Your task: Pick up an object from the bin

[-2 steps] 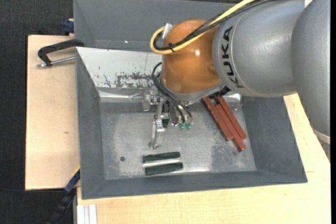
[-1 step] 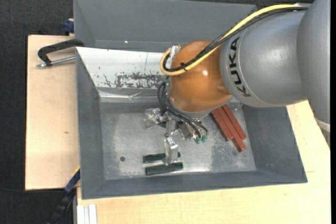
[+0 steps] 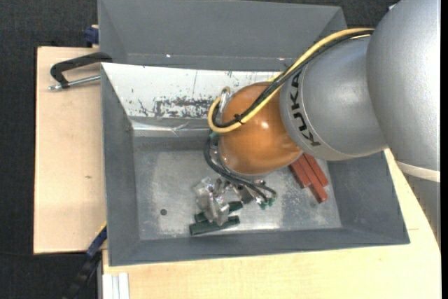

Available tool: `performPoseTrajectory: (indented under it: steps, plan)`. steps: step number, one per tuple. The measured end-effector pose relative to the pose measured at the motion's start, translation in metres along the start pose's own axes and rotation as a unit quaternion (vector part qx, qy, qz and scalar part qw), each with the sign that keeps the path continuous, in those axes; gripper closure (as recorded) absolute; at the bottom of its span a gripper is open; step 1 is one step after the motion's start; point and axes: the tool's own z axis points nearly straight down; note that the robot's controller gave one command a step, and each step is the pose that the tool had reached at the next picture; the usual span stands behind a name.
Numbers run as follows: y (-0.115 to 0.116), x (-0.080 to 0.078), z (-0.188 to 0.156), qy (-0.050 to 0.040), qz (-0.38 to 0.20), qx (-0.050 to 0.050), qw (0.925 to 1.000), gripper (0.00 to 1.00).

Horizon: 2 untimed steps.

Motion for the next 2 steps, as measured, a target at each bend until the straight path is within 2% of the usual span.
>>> performPoseTrajectory:
  steps: [1, 2]
  plan:
    - [0.0, 0.0, 0.0, 0.0, 0.0, 0.0, 1.0, 1.0]
    - [-0.001, -0.06, -0.01, -0.0015, 0.018, 0.001, 0.9998, 1.0]
